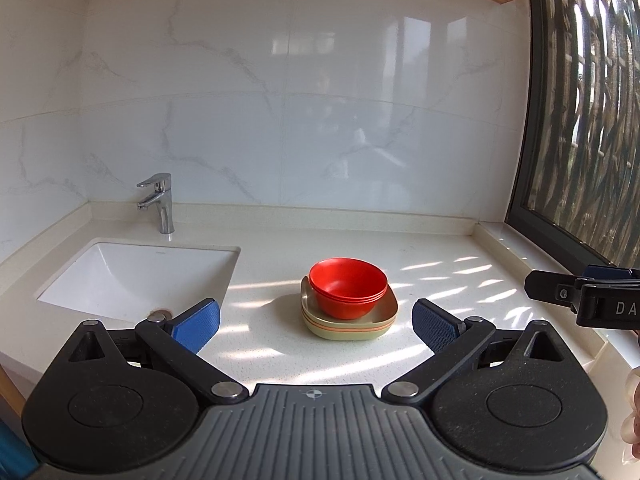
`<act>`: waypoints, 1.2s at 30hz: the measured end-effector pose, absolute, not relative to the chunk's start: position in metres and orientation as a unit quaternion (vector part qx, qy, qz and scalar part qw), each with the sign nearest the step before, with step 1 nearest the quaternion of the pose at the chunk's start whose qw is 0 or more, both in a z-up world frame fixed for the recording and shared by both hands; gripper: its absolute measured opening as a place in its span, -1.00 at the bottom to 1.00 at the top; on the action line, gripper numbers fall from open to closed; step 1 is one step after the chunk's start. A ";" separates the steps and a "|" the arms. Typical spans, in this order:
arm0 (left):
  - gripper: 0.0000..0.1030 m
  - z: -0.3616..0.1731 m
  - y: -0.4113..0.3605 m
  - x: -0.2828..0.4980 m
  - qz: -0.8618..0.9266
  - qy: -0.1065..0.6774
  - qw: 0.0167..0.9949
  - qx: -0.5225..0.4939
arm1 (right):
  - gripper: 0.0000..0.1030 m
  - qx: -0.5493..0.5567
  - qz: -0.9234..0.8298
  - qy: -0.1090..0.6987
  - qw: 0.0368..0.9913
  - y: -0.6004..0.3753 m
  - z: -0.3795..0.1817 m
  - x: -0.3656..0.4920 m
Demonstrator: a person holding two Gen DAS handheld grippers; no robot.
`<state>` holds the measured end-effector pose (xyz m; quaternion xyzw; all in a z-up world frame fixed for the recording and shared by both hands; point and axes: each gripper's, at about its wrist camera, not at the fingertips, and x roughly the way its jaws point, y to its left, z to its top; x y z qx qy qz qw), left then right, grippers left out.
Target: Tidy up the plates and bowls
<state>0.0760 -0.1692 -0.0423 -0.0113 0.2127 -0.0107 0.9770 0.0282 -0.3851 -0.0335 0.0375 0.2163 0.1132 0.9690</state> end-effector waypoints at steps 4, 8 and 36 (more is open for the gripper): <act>1.00 -0.042 -0.170 0.076 -0.010 0.215 0.976 -0.013 | 0.99 0.037 0.112 0.214 0.970 -0.387 -0.033 0.028; 1.00 -0.042 -0.171 0.076 -0.010 0.217 0.976 -0.014 | 0.99 0.038 0.111 0.213 0.970 -0.389 -0.032 0.028; 1.00 -0.040 -0.178 0.072 -0.006 0.219 0.976 -0.018 | 0.99 0.037 0.112 0.210 0.970 -0.390 -0.027 0.029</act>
